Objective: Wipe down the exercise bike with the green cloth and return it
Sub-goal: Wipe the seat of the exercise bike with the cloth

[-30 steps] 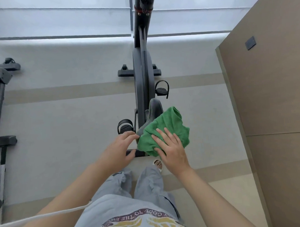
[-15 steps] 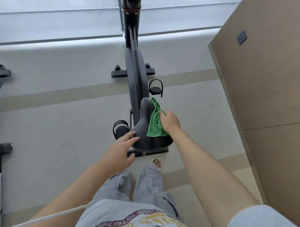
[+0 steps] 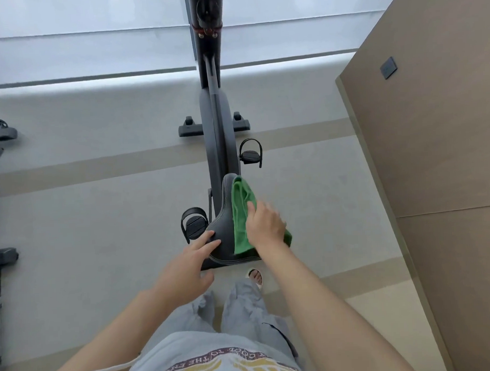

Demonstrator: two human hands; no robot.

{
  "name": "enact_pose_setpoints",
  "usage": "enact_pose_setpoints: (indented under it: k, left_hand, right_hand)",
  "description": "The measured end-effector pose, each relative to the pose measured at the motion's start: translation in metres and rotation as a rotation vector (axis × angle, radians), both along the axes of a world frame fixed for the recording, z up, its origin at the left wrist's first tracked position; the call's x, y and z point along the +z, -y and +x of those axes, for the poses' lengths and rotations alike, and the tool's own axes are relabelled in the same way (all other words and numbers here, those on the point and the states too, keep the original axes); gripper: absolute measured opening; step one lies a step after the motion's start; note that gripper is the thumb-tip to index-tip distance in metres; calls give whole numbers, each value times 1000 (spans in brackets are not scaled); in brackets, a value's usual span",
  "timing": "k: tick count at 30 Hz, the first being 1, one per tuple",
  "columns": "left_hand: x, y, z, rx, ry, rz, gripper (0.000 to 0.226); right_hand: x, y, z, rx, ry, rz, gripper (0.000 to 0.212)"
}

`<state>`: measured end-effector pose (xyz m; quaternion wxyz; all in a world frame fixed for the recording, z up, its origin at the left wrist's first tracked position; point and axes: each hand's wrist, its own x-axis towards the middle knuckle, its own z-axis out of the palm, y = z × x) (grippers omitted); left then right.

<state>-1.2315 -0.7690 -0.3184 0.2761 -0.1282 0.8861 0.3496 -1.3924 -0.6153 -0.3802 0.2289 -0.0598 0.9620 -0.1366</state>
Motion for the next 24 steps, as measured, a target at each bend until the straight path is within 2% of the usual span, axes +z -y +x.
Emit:
enact_pose_setpoints:
  k: [3,6,10,13,18,24]
  left_hand:
    - [6,-1,-4,-11,47,-24,72]
    - [9,-4,-6,-18,94,-48,72]
    - [14,-10,-8,-21,125,-88,73]
    - [23,-15,-14,-24,125,-109,68]
    - [52,-22,-30,22,5,-156,60]
    - [97,-20,-57,42,-174,-178,56]
  right_hand:
    - [-2,12,-44,-34,120,-107,47]
    - [-6,11,-50,-17,139,-158,42]
    - [-2,-12,-21,72,-5,-278,32]
    - [5,-48,13,194,-126,-251,37]
    - [19,-87,13,307,-72,-302,39]
    - [62,-81,-5,229,-154,-453,36]
